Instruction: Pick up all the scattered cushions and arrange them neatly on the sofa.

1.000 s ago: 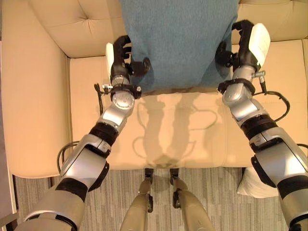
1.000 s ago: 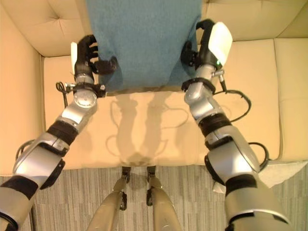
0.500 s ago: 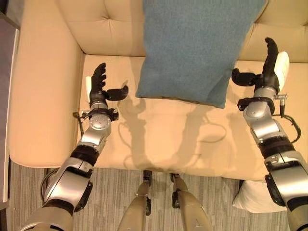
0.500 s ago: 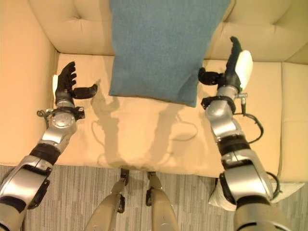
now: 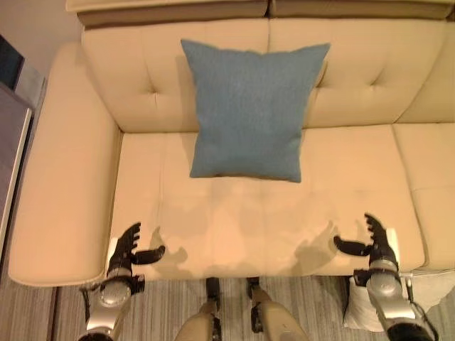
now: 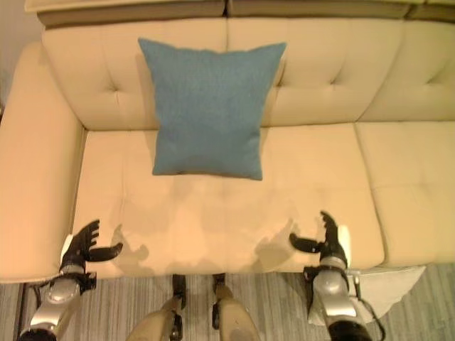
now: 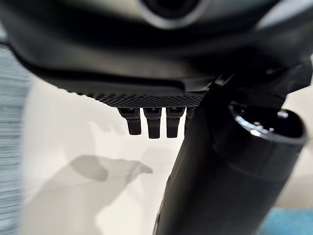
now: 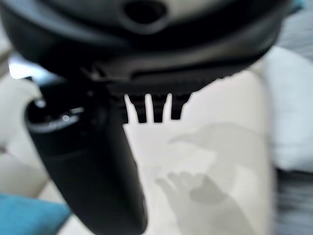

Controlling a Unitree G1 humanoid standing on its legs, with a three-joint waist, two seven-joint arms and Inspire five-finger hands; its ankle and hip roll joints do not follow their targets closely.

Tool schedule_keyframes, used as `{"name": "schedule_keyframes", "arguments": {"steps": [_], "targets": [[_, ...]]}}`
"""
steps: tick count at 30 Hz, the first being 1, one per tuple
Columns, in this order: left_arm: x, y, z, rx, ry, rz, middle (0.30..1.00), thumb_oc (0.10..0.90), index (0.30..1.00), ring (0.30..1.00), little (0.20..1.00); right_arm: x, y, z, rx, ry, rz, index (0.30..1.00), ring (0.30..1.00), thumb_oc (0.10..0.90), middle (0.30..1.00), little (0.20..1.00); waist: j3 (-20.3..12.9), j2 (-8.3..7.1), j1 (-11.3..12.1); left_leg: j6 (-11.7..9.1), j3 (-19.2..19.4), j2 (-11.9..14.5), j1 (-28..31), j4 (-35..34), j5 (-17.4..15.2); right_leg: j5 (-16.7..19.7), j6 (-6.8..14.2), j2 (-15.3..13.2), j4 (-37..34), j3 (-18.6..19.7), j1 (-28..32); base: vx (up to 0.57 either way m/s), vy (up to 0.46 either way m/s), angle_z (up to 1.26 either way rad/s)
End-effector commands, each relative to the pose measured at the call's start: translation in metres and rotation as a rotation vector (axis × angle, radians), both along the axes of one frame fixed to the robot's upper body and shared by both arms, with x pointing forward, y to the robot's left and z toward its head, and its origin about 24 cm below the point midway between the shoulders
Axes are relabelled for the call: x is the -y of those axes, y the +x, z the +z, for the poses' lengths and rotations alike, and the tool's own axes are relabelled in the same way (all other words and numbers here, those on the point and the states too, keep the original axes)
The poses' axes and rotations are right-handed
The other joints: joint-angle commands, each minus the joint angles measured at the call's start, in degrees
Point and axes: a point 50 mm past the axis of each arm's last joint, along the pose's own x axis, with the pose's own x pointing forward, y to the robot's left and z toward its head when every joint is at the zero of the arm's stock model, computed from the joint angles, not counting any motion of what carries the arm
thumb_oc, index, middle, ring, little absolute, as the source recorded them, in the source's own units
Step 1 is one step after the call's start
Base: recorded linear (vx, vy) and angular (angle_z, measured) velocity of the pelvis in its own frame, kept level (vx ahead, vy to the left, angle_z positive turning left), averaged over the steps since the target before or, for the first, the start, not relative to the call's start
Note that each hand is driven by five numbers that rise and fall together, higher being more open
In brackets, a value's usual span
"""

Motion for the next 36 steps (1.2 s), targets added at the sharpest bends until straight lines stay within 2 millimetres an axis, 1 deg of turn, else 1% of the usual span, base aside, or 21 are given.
{"name": "schedule_keyframes", "arguments": {"steps": [1,4,8,11,12,13,15,16,20,22,23,24,26,27,28,30,32,33,34,35,36], "targets": [[-0.009,-0.005,-0.006,-0.066,0.055,-0.020,0.900,0.800,0.900,0.900,0.900,0.001,0.009,0.006,0.011,-0.057,0.105,0.900,0.900,0.800,0.900,0.900,-8.38,-0.83,0.70,-2.20,1.18,-0.65,1.20,0.16,-5.18,-6.51,4.96,-2.49,2.18,-1.09,2.69,0.00,0.090,-0.32],[-0.004,-0.040,-0.035,-0.235,0.034,0.008,0.900,0.800,0.900,0.900,0.900,-0.012,-0.013,-0.025,-0.148,-0.038,0.144,0.900,0.900,0.800,0.900,0.900,-9.18,-1.43,1.04,-1.52,2.60,-0.64,4.13,0.23,-6.10,-6.38,5.47,-2.42,2.05,0.96,4.54,-0.04,0.108,-0.37],[0.006,-0.077,-0.059,-0.419,0.034,0.007,0.900,0.800,0.900,0.900,0.900,-0.024,-0.041,-0.054,-0.315,-0.011,0.176,0.900,0.900,0.800,0.900,0.900,-9.16,-2.15,1.25,-0.52,4.00,-1.03,5.86,0.37,-6.82,-5.46,6.44,-2.56,2.94,3.47,4.49,-0.11,0.106,-0.36],[0.008,-0.088,-0.066,-0.474,0.029,0.016,0.900,0.800,0.900,0.900,0.900,-0.030,-0.048,-0.063,-0.372,-0.006,0.186,0.900,0.900,0.800,0.900,0.900,-8.42,-2.31,1.41,-0.07,4.36,-1.21,6.08,0.43,-6.64,-5.10,7.08,-2.56,5.11,4.12,3.46,-0.18,0.057,-0.57],[0.007,-0.089,-0.067,-0.496,0.035,0.013,0.900,0.800,0.900,0.900,0.900,-0.036,-0.053,-0.070,-0.410,0.011,0.178,0.900,0.900,0.800,0.900,0.900,-6.56,-2.17,1.58,0.27,4.48,-0.83,5.47,0.83,-5.61,-5.99,7.34,-2.13,10.36,3.70,1.28,-0.21,0.028,-0.56],[0.007,-0.089,-0.067,-0.496,0.035,0.013,0.900,0.800,0.900,0.900,0.900,-0.036,-0.053,-0.070,-0.410,0.011,0.178,0.900,0.900,0.800,0.900,0.900,-6.56,-2.17,1.58,0.27,4.48,-0.83,5.47,0.83,-5.61,-5.99,7.34,-2.13,10.37,3.70,1.28,-0.32,0.036,-0.43],[0.006,-0.087,-0.067,-0.506,0.053,-0.004,0.900,0.800,0.900,0.900,0.900,-0.038,-0.059,-0.075,-0.439,0.027,0.155,0.900,0.900,0.800,0.900,0.900,-5.63,-1.44,1.78,0.41,4.25,-0.04,4.35,0.80,-4.12,-8.51,6.80,-1.97,15.07,1.95,0.82,-0.30,0.028,-0.11],[0.005,-0.079,-0.066,-0.513,0.063,-0.008,0.900,0.800,0.900,0.900,0.900,-0.042,-0.066,-0.081,-0.469,0.058,0.133,0.900,0.900,0.800,0.900,0.900,-5.98,-1.00,1.66,0.26,3.72,0.21,3.25,0.35,-2.83,-11.66,5.63,-1.91,19.41,1.24,2.00,-0.33,0.023,0.05],[0.005,-0.069,-0.064,-0.492,0.063,-0.012,0.900,0.800,0.900,0.900,0.900,-0.042,-0.074,-0.087,-0.514,0.076,0.095,0.900,0.900,0.800,0.900,0.900,-8.48,-1.21,2.84,-0.12,4.05,0.43,0.49,0.16,-1.64,-14.18,4.82,-1.73,21.98,1.59,6.96,-0.21,-0.052,0.30],[0.006,-0.065,-0.062,-0.472,0.060,-0.001,0.900,0.800,0.900,0.900,0.900,-0.043,-0.070,-0.086,-0.512,0.071,0.102,0.900,0.900,0.800,0.900,0.900,-8.98,-1.97,4.27,-0.57,5.11,0.52,-2.25,0.16,-0.02,-14.35,4.73,-1.96,18.92,1.28,10.54,-0.23,-0.079,-0.16],[0.006,-0.065,-0.062,-0.472,0.060,-0.001,0.900,0.800,0.900,0.900,0.900,-0.044,-0.070,-0.086,-0.511,0.072,0.102,0.900,0.900,0.800,0.900,0.900,-8.84,-2.09,4.28,-0.56,5.13,0.42,-2.06,0.16,-0.07,-14.41,4.76,-2.07,18.81,1.28,10.79,-0.23,-0.080,-0.22],[0.008,-0.062,-0.062,-0.469,0.066,-0.013,0.900,0.800,0.900,0.900,0.900,-0.043,-0.070,-0.087,-0.517,0.068,0.102,0.900,0.900,0.800,0.900,0.900,-9.95,-2.74,5.23,-1.17,5.58,0.43,-4.25,0.16,1.24,-17.25,3.84,-1.58,11.97,1.17,13.16,-0.17,-0.084,-0.26],[0.009,-0.059,-0.062,-0.462,0.068,-0.016,0.900,0.800,0.900,0.900,0.900,-0.043,-0.068,-0.085,-0.505,0.068,0.102,0.900,0.900,0.800,0.900,0.900,-9.98,-2.80,5.22,-1.49,5.54,0.78,-5.23,0.33,2.17,-17.80,3.19,-0.80,10.31,1.77,13.12,-0.23,-0.103,-0.23],[0.000,-0.036,-0.052,-0.414,0.073,0.004,0.900,0.800,0.900,0.900,0.900,-0.040,-0.059,-0.081,-0.489,0.051,0.115,0.900,0.900,0.800,0.900,0.900,-9.06,-2.31,4.73,-2.95,5.59,2.15,-7.80,0.69,4.96,-17.80,2.01,1.15,8.16,2.94,12.14,-0.21,-0.082,0.03],[0.000,-0.036,-0.052,-0.414,0.073,0.004,0.900,0.800,0.900,0.900,0.900,-0.040,-0.059,-0.081,-0.489,0.051,0.115,0.900,0.900,0.800,0.900,0.900,-9.07,-2.30,4.72,-2.95,5.58,2.15,-7.82,0.69,4.96,-17.80,2.01,1.15,8.16,2.93,12.13,-0.38,-0.134,0.13],[0.004,-0.013,-0.044,-0.363,0.083,-0.022,0.900,0.800,0.900,0.900,0.900,-0.034,-0.057,-0.079,-0.500,0.025,0.114,0.900,0.900,0.800,0.900,0.900,-7.62,-1.40,3.93,-4.46,5.49,2.99,-9.92,1.06,6.93,-16.83,1.30,2.52,7.82,2.28,10.99,-0.33,-0.075,0.08],[0.007,-0.007,-0.043,-0.362,0.081,-0.038,0.900,0.800,0.900,0.900,0.900,-0.029,-0.060,-0.079,-0.515,0.015,0.103,0.900,0.900,0.800,0.900,0.900,-7.15,-1.70,3.29,-3.91,4.91,2.80,-9.59,3.45,5.02,-15.62,1.25,2.23,8.47,1.54,9.69,-0.28,-0.033,0.25],[0.008,-0.007,-0.044,-0.369,0.080,-0.037,0.900,0.800,0.900,0.900,0.900,-0.028,-0.062,-0.080,-0.524,0.018,0.098,0.900,0.900,0.800,0.900,0.900,-7.13,-2.20,2.69,-3.47,4.46,2.51,-9.38,6.52,2.83,-14.78,1.34,1.50,8.62,1.06,9.07,-0.16,-0.013,0.12],[0.008,-0.007,-0.044,-0.369,0.080,-0.037,0.900,0.800,0.900,0.900,0.900,-0.028,-0.062,-0.080,-0.524,0.018,0.098,0.900,0.900,0.800,0.900,0.900,-7.16,-2.19,2.68,-3.47,4.45,2.51,-9.42,6.54,2.83,-14.77,1.34,1.51,8.62,1.05,9.03,-0.17,-0.003,-0.07],[0.008,-0.007,-0.045,-0.376,0.075,-0.034,0.900,0.800,0.900,0.900,0.900,-0.027,-0.066,-0.082,-0.540,0.022,0.089,0.900,0.900,0.800,0.900,0.900,-7.40,-2.83,2.04,-3.06,4.16,2.32,-8.78,9.56,0.32,-13.96,1.42,0.55,8.58,0.69,8.55,-0.18,0.021,-0.02],[0.010,-0.009,-0.047,-0.394,0.065,-0.032,0.900,0.800,0.900,0.900,0.900,-0.025,-0.076,-0.085,-0.577,0.028,0.068,0.900,0.900,0.800,0.900,0.900,-8.04,-3.93,1.16,-2.51,3.11,1.74,-6.15,13.83,-4.92,-12.31,1.62,-1.07,8.03,0.56,7.96,-0.23,0.029,0.08]]}}
